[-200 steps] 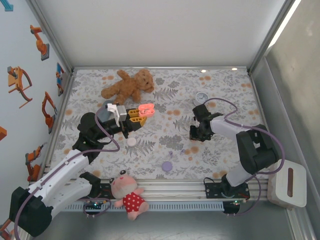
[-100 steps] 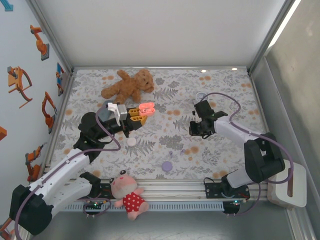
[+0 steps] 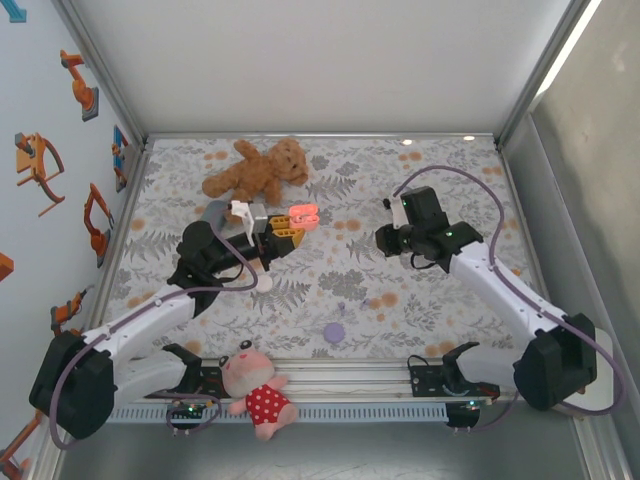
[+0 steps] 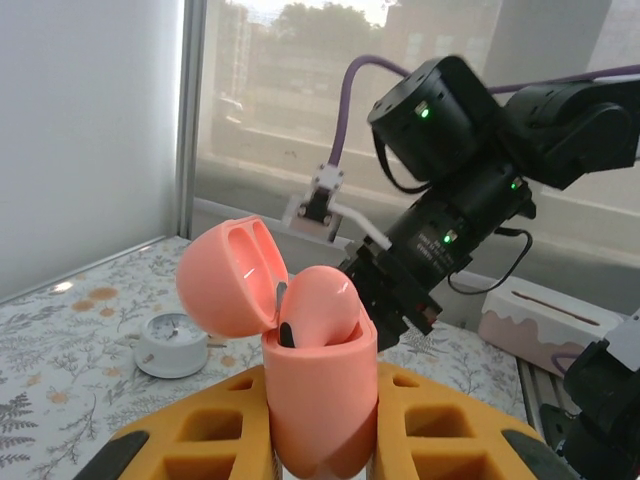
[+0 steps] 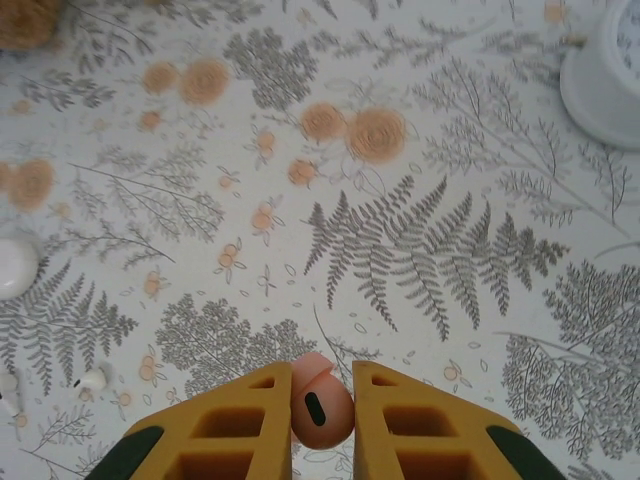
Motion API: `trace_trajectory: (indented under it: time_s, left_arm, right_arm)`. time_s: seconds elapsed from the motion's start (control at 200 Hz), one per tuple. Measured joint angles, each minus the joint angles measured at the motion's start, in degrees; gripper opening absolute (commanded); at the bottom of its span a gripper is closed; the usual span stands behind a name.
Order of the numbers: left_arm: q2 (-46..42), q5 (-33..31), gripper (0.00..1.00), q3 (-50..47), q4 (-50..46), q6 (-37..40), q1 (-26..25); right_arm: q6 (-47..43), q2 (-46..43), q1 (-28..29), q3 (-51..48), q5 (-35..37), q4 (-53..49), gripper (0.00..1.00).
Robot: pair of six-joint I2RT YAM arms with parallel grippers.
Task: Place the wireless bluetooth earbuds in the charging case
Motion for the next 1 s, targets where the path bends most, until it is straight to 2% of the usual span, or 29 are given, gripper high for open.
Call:
trace_trajectory:
  time_s: [0.205,0.561,0.771,1.002]
  left_arm:
    - [5.1,1.0,0.0,0.1,4.8,-2.3,-0.3]
    - [10.1,3.2,0.0,1.9,10.7,-5.2,-0.7]
    - [11.3,5.2,0.0,3.6,12.4,-6.4,-1.0]
    - [12.4,7.5,0.0,5.0,13.7,-8.0,-1.4]
  right_arm:
    - [-5.6,-3.6,2.0,5.8,-1.9,-0.2,0.17]
    - [-16.9,-3.9,10.2,15.7,-1.9,-0.2,0.18]
    - [-22.9,-3.2,13.9,19.3,-1.5,-0.2,0.18]
    - [-27.9,-2.8,15.5,20.0,-1.3,0.3,0.18]
